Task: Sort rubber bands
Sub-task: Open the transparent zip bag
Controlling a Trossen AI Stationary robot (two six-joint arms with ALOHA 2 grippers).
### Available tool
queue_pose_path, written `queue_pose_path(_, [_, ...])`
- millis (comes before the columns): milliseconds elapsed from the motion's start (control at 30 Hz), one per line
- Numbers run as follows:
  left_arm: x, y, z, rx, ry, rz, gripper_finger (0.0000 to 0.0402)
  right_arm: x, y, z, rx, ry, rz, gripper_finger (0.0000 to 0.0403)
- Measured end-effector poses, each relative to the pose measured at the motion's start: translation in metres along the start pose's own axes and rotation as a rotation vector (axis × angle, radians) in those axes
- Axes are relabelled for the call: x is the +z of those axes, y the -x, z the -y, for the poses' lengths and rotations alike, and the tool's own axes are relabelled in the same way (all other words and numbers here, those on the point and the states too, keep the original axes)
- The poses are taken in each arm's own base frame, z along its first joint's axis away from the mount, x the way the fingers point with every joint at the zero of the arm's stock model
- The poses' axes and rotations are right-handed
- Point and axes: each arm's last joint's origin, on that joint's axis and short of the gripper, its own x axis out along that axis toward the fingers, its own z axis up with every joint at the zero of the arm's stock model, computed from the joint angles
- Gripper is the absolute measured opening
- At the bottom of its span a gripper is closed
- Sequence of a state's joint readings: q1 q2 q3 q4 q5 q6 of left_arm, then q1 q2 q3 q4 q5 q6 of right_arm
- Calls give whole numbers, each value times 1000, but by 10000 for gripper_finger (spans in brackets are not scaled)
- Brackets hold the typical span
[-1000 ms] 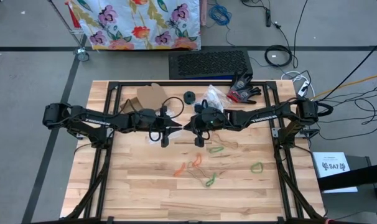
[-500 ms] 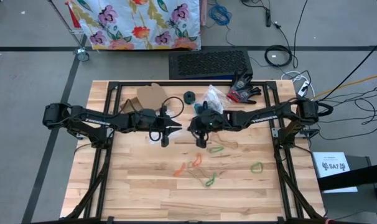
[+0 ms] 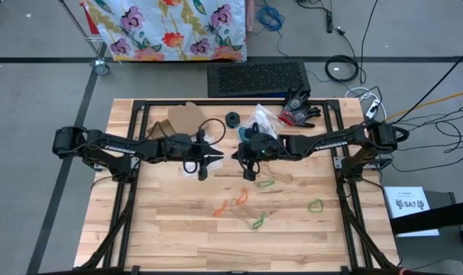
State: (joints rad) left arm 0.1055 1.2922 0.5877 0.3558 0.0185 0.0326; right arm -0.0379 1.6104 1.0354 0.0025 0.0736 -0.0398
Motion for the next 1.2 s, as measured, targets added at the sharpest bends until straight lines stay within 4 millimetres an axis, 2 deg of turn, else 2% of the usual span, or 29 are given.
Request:
queue_pose_path(167, [4, 0, 0, 1, 0, 44, 60, 5, 0, -1, 17, 7, 47, 0])
queue_pose_path(533, [9, 0, 1, -16, 23, 95, 62, 3, 0, -3, 32, 12, 37, 0])
queue_pose_path(667, [9, 1, 3, -85, 20, 92, 76, 3, 0, -3, 32, 12, 33, 0])
queue_pose_path(867, [7, 0, 3, -86, 21, 71, 102, 3, 0, -4, 44, 19, 33, 0])
queue_pose_path(1200, [7, 0, 3, -85, 21, 70, 105, 7, 0, -5, 57, 31, 79, 0])
